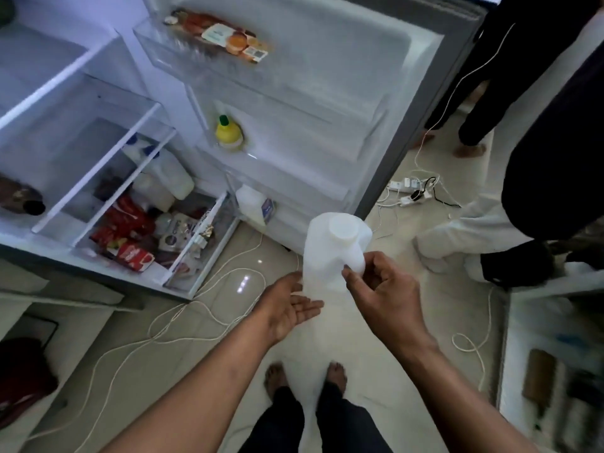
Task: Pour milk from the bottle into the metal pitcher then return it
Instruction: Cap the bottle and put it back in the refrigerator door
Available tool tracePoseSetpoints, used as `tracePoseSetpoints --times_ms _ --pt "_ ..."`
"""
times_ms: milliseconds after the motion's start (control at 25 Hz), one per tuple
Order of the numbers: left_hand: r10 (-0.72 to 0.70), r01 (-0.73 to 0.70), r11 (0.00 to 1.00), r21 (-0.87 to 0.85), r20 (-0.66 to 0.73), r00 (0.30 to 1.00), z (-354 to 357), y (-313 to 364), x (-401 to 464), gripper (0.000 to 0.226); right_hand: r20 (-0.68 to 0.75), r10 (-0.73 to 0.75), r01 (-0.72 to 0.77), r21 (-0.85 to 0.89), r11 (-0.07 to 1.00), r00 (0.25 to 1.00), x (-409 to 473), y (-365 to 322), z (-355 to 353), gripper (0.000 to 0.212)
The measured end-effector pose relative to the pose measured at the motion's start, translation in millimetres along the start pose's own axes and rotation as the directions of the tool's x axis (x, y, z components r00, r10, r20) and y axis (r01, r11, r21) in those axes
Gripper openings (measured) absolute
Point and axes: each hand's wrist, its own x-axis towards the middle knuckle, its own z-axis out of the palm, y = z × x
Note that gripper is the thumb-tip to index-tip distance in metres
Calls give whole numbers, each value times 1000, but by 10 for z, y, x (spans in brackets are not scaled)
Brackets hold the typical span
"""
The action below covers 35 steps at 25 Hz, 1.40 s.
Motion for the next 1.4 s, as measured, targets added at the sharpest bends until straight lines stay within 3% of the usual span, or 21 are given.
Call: tracePoseSetpoints --times_ms 120,280,640,880,1160,1320,1400 --pt "-9 7 987 -161 -12 1000 -188 132 305 53 57 -25 25 16 1000 998 -30 216 475 13" --pt "89 -91 964 -250 -18 996 -414 261 828 29 111 -92 101 -78 992 990 155 672 1054 15" --pt "160 -161 932 -326 -30 987 -721 386 2602 45 69 -148 157 -151 976 987 1028 1894 2174 32" --pt "160 -164 981 -103 -48 986 -592 581 3207 53 44 -18 22 -74 997 999 1509 2270 2464 24" --pt "158 -138 977 165 -117 980 -369 689 3377 51 23 186 -180 -162 970 982 1918 2495 2575 29" --pt "196 -164 957 239 -119 973 -356 665 3225 30 52 230 -216 -198 956 972 1920 2446 2532 25" --pt "287 -219 905 364 -144 947 -338 608 3080 20 54 239 -226 -182 957 969 1846 2369 2449 24"
